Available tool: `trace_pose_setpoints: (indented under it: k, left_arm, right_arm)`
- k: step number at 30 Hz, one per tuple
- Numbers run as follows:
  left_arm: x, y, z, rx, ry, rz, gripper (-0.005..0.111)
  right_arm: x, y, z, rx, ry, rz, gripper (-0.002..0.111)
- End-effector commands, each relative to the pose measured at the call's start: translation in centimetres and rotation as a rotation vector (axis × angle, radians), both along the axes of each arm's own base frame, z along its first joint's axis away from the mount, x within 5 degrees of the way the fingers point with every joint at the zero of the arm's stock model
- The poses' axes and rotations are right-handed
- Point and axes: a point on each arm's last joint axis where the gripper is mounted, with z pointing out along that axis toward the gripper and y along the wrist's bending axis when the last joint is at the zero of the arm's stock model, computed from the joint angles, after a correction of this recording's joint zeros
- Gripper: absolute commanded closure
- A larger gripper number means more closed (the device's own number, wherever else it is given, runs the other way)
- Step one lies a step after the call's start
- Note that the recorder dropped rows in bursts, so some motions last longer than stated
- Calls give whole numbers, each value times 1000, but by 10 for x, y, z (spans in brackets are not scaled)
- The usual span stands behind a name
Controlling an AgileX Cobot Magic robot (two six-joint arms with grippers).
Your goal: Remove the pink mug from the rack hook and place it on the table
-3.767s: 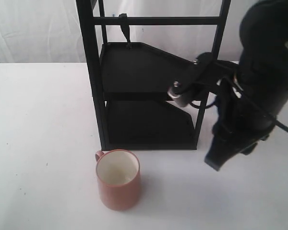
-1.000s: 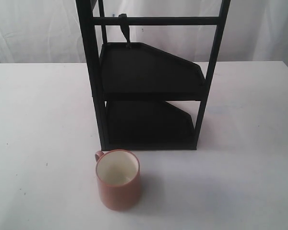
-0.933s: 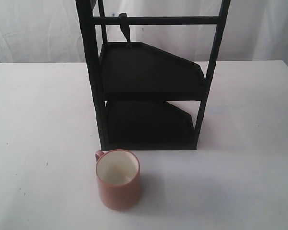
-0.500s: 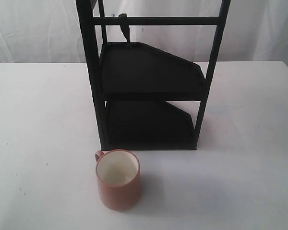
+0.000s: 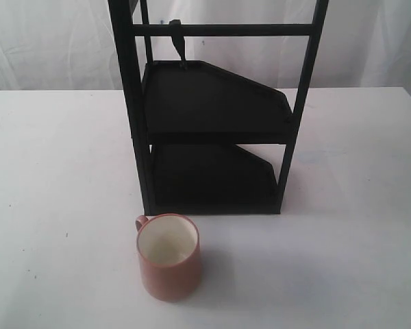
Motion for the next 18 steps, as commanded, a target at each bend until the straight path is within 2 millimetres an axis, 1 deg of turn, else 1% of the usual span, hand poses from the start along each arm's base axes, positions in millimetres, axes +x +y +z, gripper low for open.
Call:
trace_pose_setpoints:
  k: [1,5,7,9,11,12,14,15,17,18]
  left_arm:
    - [0,0,0,-5,-7,2,107]
    - [0,0,0,-5,-7,2,107]
    - [0,0,0,-5,-7,2,107]
    - [0,0,0,-5,-7,2,107]
    - [0,0,-1,-5,-5,2,107]
    - [0,0,-1,-5,-5,2,107]
    - [0,0,-1,-5,-5,2,107]
    - [0,0,-1,-5,-5,2,107]
    - [0,0,-1,-5,-5,2,107]
    - [0,0,-1,-5,-5,2,107]
  right_arm:
    - [0,-1,0,10,-5,-24,108]
    - [1,-3,-8,3,-19,-44,108]
    - [2,-4,-7,-1,-55,-56,108]
    - [2,-3,-14,-37,16,-41,108]
    - [2,-3,-14,-84,17,-47,108]
    - [2,-3,-14,-71,17,-48,108]
    - [2,-3,-13,69,9,-48,108]
    - [2,-4,-11,199,-9,-46,108]
    - [2,-4,-11,380,-11,-43,108]
    - [2,-5,-13,446,15,-50,108]
